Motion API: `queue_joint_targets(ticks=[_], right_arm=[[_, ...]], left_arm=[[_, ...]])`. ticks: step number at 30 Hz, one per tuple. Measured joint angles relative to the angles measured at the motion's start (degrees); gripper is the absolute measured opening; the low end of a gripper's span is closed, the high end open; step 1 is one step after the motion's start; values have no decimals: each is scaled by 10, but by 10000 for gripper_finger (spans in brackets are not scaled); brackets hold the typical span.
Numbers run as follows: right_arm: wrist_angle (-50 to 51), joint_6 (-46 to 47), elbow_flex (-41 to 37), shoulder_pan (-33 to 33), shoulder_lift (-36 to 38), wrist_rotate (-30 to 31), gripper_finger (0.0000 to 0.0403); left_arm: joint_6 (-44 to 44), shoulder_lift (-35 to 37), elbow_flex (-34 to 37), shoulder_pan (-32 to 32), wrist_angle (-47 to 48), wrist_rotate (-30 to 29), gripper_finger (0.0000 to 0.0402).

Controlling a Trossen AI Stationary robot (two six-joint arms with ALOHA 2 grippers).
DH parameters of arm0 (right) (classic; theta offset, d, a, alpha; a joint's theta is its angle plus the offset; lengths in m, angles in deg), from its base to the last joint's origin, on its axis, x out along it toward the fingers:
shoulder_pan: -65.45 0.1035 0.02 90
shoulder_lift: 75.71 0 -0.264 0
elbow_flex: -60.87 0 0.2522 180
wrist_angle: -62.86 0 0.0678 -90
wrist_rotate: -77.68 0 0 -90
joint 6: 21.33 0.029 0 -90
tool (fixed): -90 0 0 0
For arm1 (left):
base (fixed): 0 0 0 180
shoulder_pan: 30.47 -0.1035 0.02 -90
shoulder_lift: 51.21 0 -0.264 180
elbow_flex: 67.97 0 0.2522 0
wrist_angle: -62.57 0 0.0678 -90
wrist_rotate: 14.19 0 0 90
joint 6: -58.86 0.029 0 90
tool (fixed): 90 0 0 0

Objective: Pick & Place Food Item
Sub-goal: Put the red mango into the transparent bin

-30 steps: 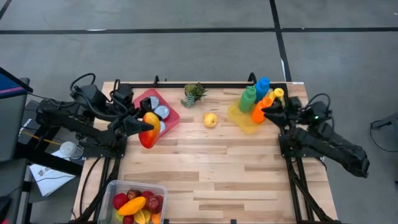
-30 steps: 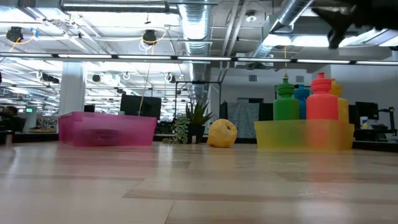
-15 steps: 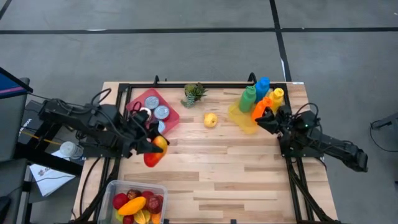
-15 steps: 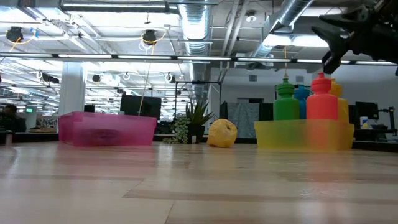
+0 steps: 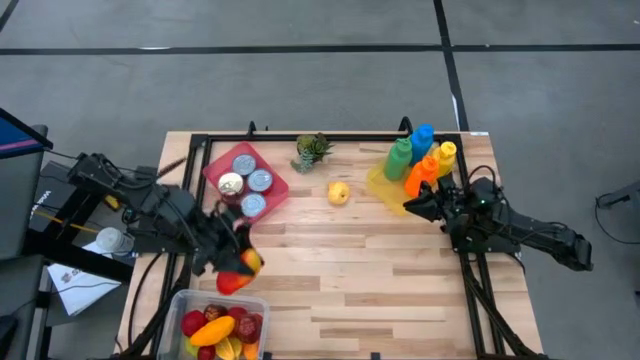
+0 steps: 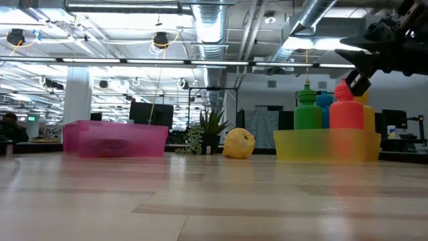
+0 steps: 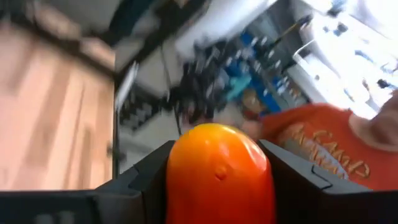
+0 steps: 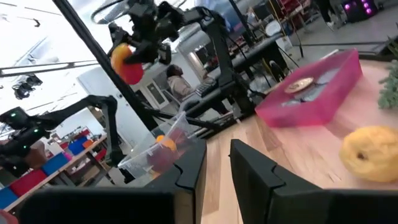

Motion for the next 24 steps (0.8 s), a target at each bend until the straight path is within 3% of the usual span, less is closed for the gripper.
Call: queue_joint_targets(ticks=[15, 20, 24], right_arm=[[22, 0, 0, 0, 0, 0, 66], [22, 0, -1, 0, 0, 0, 66], [22, 0, -1, 0, 0, 0, 66]], left_arm=[[-201, -126, 0, 221, 223, 1, 203], [-217, -167, 0, 258, 296, 1, 206], [-180, -183, 0, 265, 303, -2, 210]])
